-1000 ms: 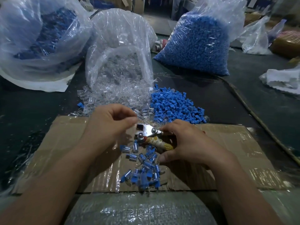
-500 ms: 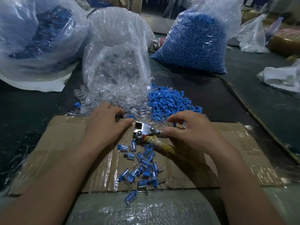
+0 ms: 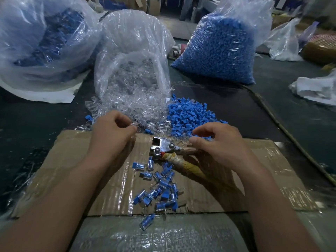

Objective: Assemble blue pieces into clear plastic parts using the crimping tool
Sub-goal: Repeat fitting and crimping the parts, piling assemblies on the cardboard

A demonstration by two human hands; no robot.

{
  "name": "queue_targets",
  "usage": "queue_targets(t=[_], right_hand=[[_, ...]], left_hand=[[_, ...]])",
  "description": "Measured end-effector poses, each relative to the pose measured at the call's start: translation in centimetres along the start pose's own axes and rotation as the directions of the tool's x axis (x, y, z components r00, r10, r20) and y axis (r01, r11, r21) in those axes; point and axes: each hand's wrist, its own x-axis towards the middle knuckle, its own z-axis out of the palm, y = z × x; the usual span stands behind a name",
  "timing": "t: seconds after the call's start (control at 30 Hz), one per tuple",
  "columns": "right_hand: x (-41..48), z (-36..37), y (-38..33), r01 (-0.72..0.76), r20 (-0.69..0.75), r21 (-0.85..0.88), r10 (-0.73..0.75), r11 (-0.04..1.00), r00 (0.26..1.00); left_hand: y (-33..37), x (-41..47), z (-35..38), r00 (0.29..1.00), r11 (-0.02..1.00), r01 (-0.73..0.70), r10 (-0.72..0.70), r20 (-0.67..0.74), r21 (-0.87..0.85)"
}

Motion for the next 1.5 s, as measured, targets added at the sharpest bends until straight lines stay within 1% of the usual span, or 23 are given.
queue_targets(t=[0.07,0.1,0.17,0.23,0.37,0.5,0.6,0.7,0.77,0.87,0.93,1.03,1.2,1.37,1.43,1.5], right_hand=[[0.1,-0.1,0.2,-0.010,-0.023,0.019,0.011,1.000,1.000],[0.1,-0.2,0.3,-0.016,-0.036,0.023,0.017,1.000,0.999],[0.2,-0.4,0.5,-0.032,-0.077,0.043,0.035,0.999,0.996],[0.2,-0.6,0.7,-0.052,-0.136,0.079,0.063,0.995,0.989],[0.4,-0.9,1.2,-0.121,-0.217,0.144,0.151,0.982,0.964],[0.7,-0.8,1.9,-0.173,-0.266,0.152,0.209,0.973,0.941],[0.9,-0.6,2.2,-0.195,-0.249,0.105,0.216,0.975,0.944],[1.2,0.1,2.3,-0.196,-0.181,0.013,0.195,0.980,0.964],[1.4,0.6,2.2,-0.188,-0.130,-0.093,0.175,0.978,0.976],[1.7,1.1,2.1,-0.185,-0.059,-0.232,0.176,0.955,0.983],[1.8,1.2,2.1,-0.190,-0.070,-0.251,0.178,0.949,0.982],[1.9,1.3,2.0,-0.188,-0.108,-0.277,0.164,0.942,0.980],[1.8,1.3,2.1,-0.155,-0.138,-0.265,0.121,0.952,0.983],[1.5,0.6,2.1,-0.115,-0.266,-0.109,0.083,0.987,0.961],[1.4,0.6,2.0,-0.102,-0.252,-0.057,0.085,0.993,0.964],[1.4,0.7,1.9,-0.100,-0.224,-0.045,0.087,0.994,0.971]], left_hand=[[0.2,-0.2,-0.2,0.998,0.974,0.057,-0.048,0.046,-0.221],[0.4,-0.3,-0.3,0.997,0.961,0.051,-0.033,0.072,-0.272],[0.6,-0.4,-0.5,0.990,0.946,0.065,-0.020,0.140,-0.318],[0.7,-0.4,-0.5,0.976,0.931,0.134,-0.063,0.210,-0.341],[1.0,-0.7,-0.5,0.957,0.881,0.233,-0.133,0.256,-0.412],[1.1,-0.8,-0.6,0.957,0.867,0.226,-0.114,0.266,-0.443],[1.1,-0.8,-0.6,0.952,0.859,0.220,-0.086,0.293,-0.462],[1.2,-1.1,-0.5,0.953,0.842,0.187,-0.030,0.301,-0.506],[1.3,-1.3,-0.5,0.951,0.837,0.174,-0.007,0.308,-0.518],[1.3,-1.5,-0.5,0.948,0.827,0.188,-0.011,0.319,-0.530],[1.4,-1.5,-0.5,0.948,0.815,0.206,-0.028,0.317,-0.542],[1.7,-1.7,-0.4,0.953,0.824,0.187,-0.019,0.304,-0.535],[2.0,-1.8,-0.5,0.938,0.814,0.253,-0.073,0.340,-0.523],[2.2,-2.0,-0.3,0.923,0.801,0.303,-0.110,0.370,-0.517],[2.1,-2.0,-0.2,0.920,0.807,0.304,-0.111,0.375,-0.506],[2.2,-2.0,-0.3,0.918,0.811,0.303,-0.107,0.382,-0.501]])
